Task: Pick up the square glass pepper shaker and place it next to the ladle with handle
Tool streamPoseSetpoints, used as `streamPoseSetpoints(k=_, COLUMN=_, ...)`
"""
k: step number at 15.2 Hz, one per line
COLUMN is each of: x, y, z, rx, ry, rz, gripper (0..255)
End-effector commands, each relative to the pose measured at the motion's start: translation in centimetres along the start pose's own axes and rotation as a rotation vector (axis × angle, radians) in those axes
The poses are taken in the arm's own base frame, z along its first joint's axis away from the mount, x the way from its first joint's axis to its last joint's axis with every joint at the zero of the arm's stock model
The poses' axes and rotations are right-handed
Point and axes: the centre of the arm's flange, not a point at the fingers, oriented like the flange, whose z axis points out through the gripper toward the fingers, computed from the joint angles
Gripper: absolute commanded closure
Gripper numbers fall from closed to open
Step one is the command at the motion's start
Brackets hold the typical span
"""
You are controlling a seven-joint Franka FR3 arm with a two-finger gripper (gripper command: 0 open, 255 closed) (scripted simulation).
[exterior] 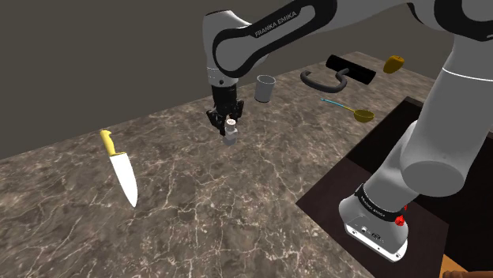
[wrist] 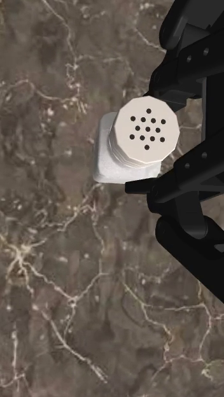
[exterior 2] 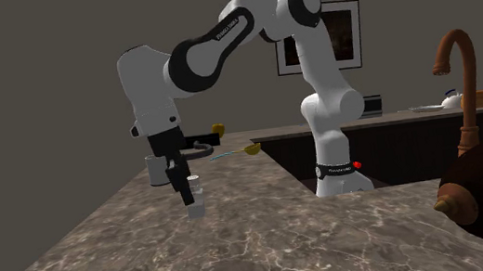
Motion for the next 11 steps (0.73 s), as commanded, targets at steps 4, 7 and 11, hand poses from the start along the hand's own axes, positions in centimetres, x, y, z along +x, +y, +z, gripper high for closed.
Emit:
streamPoseSetpoints(k=4, x=-0.3, y=0.0, z=-1.5, rx=0.0, ry=0.0, rz=0.0, gripper=255)
streamPoseSetpoints(k=7, x=-0.7, y=0.0, z=-3.1, rx=0.0, ry=0.0, rz=0.0, gripper=255)
streamPoseSetpoints(k=11, x=-1.1, y=0.1, z=-5.1, rx=0.0, ry=0.0, rz=0.0, gripper=255)
